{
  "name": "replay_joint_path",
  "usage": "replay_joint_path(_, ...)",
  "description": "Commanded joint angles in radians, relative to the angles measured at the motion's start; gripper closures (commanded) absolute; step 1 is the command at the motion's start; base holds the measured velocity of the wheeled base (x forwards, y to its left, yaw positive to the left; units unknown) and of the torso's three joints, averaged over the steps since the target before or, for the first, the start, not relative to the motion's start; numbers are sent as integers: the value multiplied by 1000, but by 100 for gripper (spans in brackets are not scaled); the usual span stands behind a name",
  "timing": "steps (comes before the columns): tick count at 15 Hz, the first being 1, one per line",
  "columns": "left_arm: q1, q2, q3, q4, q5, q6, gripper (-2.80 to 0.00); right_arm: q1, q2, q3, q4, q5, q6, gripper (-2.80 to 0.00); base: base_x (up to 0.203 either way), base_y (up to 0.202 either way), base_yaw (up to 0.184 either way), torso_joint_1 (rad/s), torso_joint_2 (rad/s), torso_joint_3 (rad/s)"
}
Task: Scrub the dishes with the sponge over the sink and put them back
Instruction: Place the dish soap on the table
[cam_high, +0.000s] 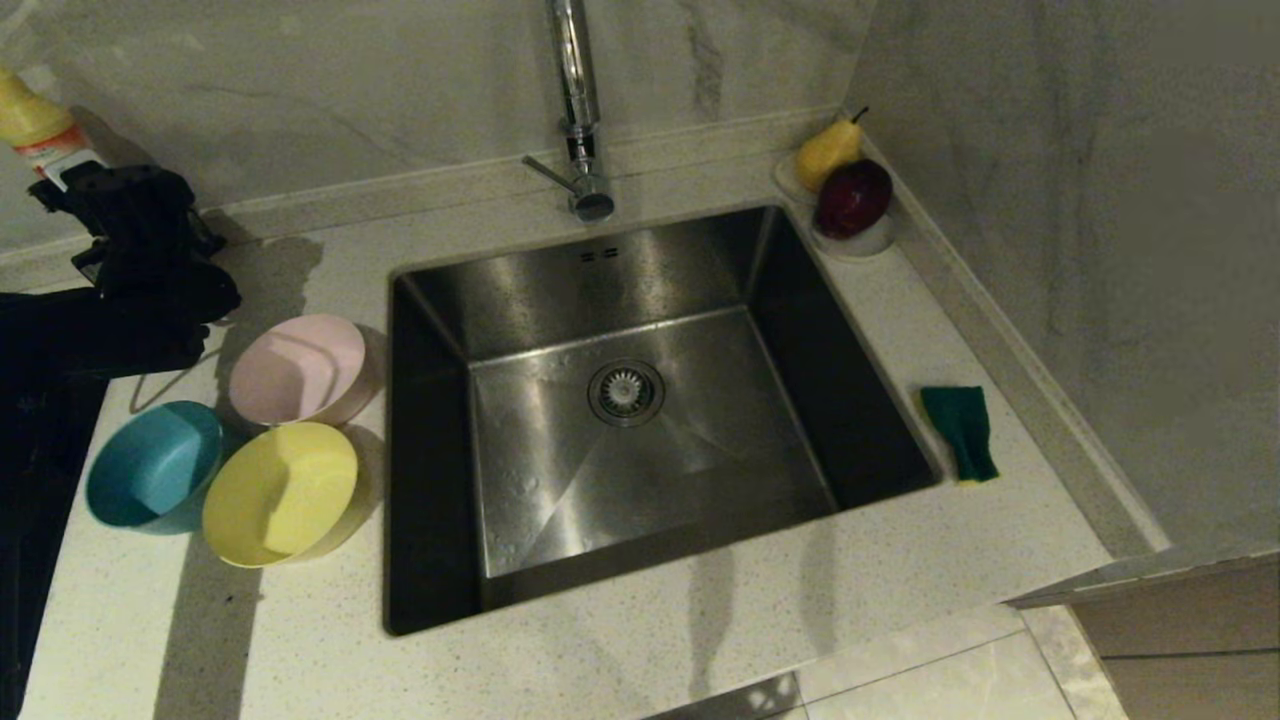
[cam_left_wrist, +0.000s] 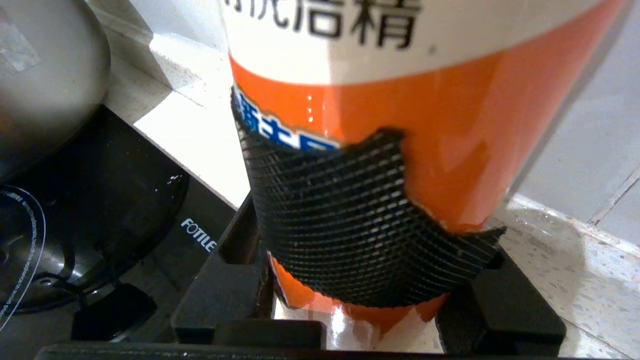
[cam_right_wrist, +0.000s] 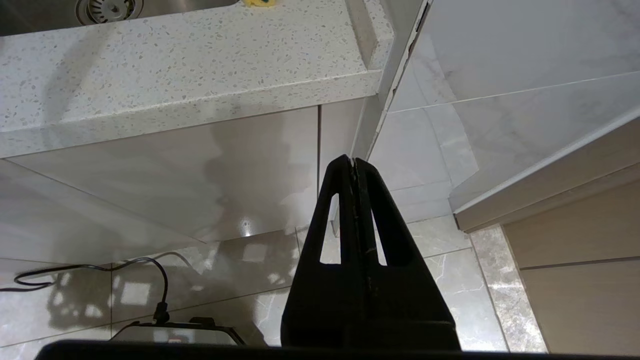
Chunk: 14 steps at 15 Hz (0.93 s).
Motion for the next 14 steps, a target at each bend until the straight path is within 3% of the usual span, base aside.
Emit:
replay_joint_path(1, 1, -7, 3, -4, 5, -2, -280, 0, 0, 1, 0, -1, -1, 0, 0, 0, 0, 0, 0, 0)
replay_joint_path(7, 1, -30, 14, -4, 6, -16, -280, 0, 0, 1, 0, -1, 0, 0, 0, 0, 0, 0, 0, 0)
replay_joint_path(14, 4, -240, 17, 50, 0, -21, -280, 0, 0, 1, 0, 1, -1, 0, 0, 0, 0, 0, 0, 0)
